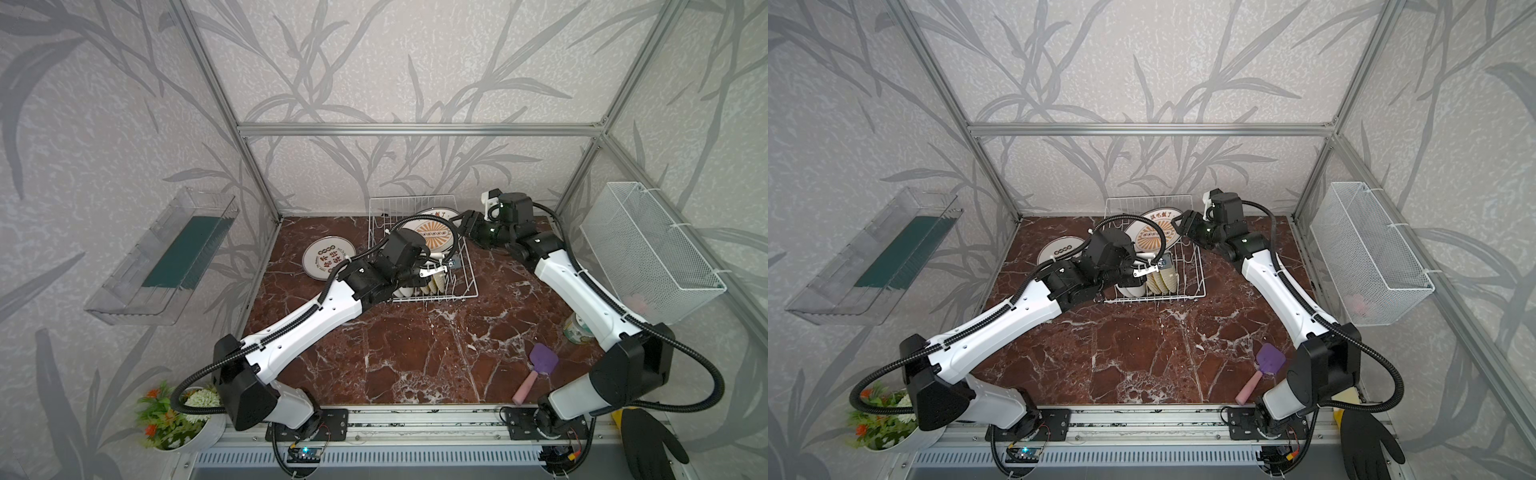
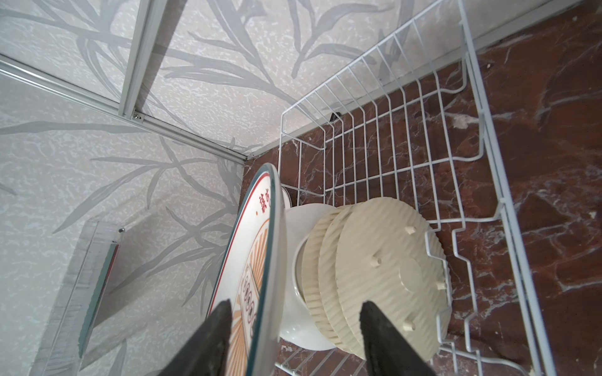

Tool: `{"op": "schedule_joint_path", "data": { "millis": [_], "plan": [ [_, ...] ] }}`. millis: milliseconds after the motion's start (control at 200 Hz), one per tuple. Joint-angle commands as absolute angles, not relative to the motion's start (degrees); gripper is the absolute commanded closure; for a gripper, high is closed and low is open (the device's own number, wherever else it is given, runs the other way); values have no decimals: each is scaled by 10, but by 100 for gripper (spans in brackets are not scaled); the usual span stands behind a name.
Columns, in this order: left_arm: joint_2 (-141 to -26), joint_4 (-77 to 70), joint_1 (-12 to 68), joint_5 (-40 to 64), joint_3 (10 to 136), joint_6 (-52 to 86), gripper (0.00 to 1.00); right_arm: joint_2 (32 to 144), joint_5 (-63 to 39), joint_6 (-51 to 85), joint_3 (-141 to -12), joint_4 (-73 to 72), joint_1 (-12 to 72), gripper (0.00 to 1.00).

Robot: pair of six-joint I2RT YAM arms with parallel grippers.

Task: Unload the plates from the dish rack
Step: Place the plate on the plate.

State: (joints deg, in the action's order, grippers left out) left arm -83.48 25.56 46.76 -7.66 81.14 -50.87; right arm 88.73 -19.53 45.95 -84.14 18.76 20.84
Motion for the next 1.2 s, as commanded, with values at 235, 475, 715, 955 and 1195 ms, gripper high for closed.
{"op": "schedule_joint_path", "data": {
  "millis": [235, 475, 715, 955, 1195],
  "plan": [
    [-843, 220, 474, -108, 809, -553, 100, 898, -186, 454, -868, 227, 216, 73],
    [-833, 156, 477, -128, 768, -558, 100, 893, -181, 454, -853, 223, 219, 90],
    [-847, 171, 477, -137, 780, -530, 100, 884, -186, 469, -831, 186, 219, 100],
    [-845, 169, 476, -144, 768, -500, 87, 859, -179, 500, -781, 125, 213, 100],
    [-843, 180, 474, -148, 751, -481, 53, 839, -168, 517, -760, 91, 204, 100]
  ]
}}
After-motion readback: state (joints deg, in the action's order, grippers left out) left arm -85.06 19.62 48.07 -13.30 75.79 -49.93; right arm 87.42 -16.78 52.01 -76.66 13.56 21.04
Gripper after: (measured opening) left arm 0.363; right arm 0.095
